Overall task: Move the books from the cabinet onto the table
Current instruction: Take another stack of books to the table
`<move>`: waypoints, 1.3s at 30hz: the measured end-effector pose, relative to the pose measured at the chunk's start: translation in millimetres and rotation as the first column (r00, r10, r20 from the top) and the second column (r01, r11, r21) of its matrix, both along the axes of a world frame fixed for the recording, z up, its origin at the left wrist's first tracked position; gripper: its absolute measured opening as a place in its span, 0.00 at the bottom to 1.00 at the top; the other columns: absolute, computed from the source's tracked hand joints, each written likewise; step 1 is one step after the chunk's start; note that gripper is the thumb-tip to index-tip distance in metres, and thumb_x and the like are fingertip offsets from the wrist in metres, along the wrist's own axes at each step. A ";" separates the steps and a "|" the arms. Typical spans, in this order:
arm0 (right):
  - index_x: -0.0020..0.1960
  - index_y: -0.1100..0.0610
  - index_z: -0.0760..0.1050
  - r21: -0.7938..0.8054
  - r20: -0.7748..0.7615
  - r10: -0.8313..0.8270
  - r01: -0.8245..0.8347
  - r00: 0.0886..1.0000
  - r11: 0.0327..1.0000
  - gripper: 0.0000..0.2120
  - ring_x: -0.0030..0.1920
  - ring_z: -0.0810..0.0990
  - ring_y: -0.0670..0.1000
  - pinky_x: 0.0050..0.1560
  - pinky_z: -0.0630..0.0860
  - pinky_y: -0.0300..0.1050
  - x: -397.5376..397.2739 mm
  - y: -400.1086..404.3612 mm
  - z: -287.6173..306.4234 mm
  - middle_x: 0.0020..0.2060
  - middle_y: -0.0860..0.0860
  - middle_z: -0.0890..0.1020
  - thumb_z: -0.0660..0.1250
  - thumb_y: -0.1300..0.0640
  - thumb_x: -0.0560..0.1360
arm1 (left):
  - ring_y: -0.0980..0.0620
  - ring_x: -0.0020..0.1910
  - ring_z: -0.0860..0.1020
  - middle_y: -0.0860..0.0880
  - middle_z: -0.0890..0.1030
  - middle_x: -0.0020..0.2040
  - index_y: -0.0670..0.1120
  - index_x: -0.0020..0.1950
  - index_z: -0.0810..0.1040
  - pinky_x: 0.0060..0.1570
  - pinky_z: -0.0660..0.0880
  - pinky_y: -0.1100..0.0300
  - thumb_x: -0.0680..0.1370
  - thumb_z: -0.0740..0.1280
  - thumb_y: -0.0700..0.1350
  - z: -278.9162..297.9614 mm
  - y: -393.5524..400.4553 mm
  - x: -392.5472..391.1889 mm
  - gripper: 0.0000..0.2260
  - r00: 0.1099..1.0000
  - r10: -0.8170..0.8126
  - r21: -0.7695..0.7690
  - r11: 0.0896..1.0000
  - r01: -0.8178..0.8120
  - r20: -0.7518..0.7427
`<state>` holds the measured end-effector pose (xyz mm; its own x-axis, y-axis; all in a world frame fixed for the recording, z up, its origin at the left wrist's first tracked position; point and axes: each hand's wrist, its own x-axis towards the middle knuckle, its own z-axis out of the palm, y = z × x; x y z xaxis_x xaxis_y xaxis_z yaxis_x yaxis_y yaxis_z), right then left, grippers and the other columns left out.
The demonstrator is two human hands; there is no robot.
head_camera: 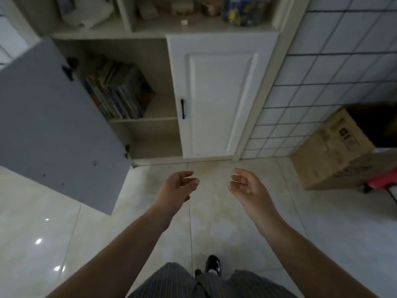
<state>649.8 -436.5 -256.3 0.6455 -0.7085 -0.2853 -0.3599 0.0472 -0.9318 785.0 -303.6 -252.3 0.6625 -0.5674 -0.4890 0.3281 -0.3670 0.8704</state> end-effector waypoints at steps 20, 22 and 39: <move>0.59 0.46 0.71 -0.011 -0.077 0.453 -0.456 0.888 0.890 0.17 0.55 0.77 0.45 0.57 0.73 0.40 266.4 -30.9 -16.4 0.50 0.44 0.77 0.70 0.59 0.73 | 0.52 0.55 0.79 0.51 0.81 0.54 0.50 0.59 0.74 0.59 0.74 0.53 0.76 0.68 0.45 -25.3 7.5 197.0 0.13 0.913 0.399 -0.075 0.911 -0.406 -0.089; 0.62 0.50 0.71 -0.019 -0.098 0.451 -0.455 0.887 0.890 0.18 0.55 0.76 0.45 0.55 0.71 0.37 307.3 -33.7 -17.1 0.51 0.45 0.77 0.69 0.59 0.73 | 0.52 0.55 0.79 0.50 0.81 0.54 0.49 0.61 0.74 0.60 0.74 0.53 0.76 0.69 0.45 -33.1 3.4 237.2 0.14 0.908 0.407 -0.074 0.907 -0.415 -0.103; 0.67 0.51 0.67 0.001 -0.264 0.474 -0.491 0.840 0.871 0.23 0.59 0.74 0.46 0.53 0.70 0.36 567.1 -69.8 -78.9 0.55 0.45 0.75 0.68 0.61 0.74 | 0.63 0.50 0.75 0.56 0.75 0.53 0.48 0.60 0.72 0.48 0.72 0.75 0.75 0.63 0.29 -95.0 -63.7 491.5 0.18 0.888 0.460 -0.205 0.867 -0.454 -0.015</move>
